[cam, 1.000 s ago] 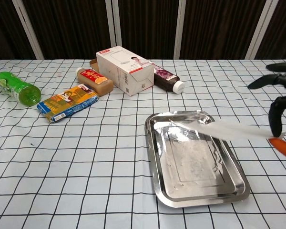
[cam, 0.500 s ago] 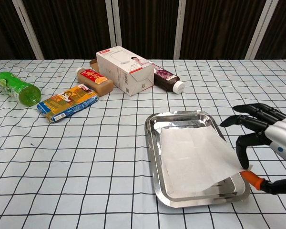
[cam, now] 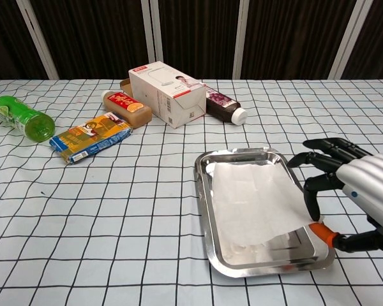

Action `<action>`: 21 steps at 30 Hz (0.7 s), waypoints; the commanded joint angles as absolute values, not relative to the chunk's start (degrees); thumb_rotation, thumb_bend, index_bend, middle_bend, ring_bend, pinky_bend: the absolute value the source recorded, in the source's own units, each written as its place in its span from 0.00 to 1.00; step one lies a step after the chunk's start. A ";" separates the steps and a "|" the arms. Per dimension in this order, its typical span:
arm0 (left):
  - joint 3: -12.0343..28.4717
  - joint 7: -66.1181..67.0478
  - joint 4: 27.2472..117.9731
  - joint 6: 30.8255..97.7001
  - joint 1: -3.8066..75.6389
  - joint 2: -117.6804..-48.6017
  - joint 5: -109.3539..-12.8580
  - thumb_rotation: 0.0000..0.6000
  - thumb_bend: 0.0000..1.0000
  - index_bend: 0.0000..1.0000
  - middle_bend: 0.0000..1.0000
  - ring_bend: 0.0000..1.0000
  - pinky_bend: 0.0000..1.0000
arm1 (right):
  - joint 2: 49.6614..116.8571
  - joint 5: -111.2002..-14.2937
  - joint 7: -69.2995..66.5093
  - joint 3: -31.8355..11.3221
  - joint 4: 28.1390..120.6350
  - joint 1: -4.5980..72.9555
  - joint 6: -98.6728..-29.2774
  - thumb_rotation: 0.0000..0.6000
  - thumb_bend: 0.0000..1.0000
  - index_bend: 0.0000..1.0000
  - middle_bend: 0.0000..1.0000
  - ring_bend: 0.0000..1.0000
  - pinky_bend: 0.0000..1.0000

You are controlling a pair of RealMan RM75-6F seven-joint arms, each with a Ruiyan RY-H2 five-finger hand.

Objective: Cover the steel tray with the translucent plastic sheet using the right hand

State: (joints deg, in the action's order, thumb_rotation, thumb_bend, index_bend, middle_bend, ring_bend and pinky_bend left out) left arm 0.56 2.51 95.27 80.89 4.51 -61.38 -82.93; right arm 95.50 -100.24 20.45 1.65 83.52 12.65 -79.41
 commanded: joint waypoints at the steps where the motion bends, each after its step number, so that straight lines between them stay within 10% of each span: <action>1: 0.57 2.52 95.25 80.89 4.52 -61.39 -82.91 1.00 0.00 0.00 0.00 0.00 0.00 | 95.53 -99.48 20.15 1.25 82.87 13.05 -78.67 1.00 0.50 0.67 0.21 0.00 0.00; 21: 0.54 3.10 95.29 80.81 4.56 -61.55 -82.80 1.00 0.00 0.00 0.00 0.00 0.00 | 94.07 -99.46 18.43 1.69 80.49 13.51 -79.64 1.00 0.50 0.67 0.21 0.00 0.00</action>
State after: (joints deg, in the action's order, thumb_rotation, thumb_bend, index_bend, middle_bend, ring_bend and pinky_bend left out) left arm 0.54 3.10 95.29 80.81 4.56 -61.54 -82.80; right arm 94.05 -99.41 18.39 1.64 80.47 13.55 -79.60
